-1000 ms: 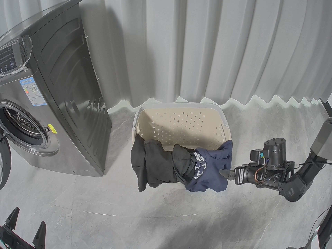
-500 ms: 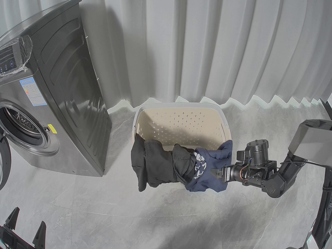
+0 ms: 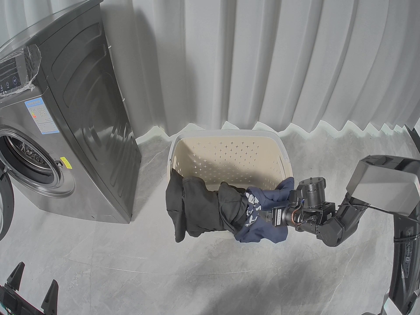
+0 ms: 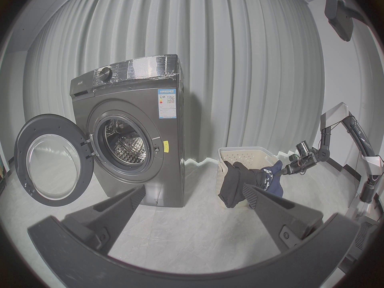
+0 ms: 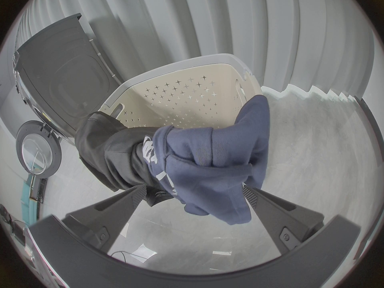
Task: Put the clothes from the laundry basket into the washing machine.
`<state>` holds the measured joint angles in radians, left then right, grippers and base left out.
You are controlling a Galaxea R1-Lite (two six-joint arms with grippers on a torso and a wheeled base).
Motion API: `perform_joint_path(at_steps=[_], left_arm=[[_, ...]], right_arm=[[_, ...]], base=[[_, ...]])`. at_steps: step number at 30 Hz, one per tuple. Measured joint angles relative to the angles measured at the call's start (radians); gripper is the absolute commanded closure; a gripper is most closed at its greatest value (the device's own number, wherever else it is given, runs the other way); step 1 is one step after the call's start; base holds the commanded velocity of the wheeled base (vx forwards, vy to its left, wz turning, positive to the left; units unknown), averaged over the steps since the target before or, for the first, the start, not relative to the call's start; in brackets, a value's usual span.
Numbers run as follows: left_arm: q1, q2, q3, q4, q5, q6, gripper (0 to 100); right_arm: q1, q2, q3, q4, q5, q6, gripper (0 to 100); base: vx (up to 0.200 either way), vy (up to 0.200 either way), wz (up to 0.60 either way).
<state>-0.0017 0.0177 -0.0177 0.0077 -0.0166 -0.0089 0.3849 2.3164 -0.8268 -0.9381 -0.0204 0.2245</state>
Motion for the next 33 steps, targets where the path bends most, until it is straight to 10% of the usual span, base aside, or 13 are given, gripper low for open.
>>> perform_joint_path(at_steps=[23,24,33], left_arm=[[0.000,0.000,0.000,0.000,0.000,0.000,0],[0.000,0.000,0.000,0.000,0.000,0.000,0],[0.000,0.000,0.000,0.000,0.000,0.000,0]], right_arm=[[-0.011,0.097,-0.164,0.034,-0.007,0.000,0],[-0.011,0.098,-0.168,0.033,-0.007,0.000,100],[-0.007,0.101,-0.166,0.021,-0.005,0.004,100]], base=[[0.000,0.000,0.00],[0.000,0.000,0.00],[0.000,0.000,0.00]])
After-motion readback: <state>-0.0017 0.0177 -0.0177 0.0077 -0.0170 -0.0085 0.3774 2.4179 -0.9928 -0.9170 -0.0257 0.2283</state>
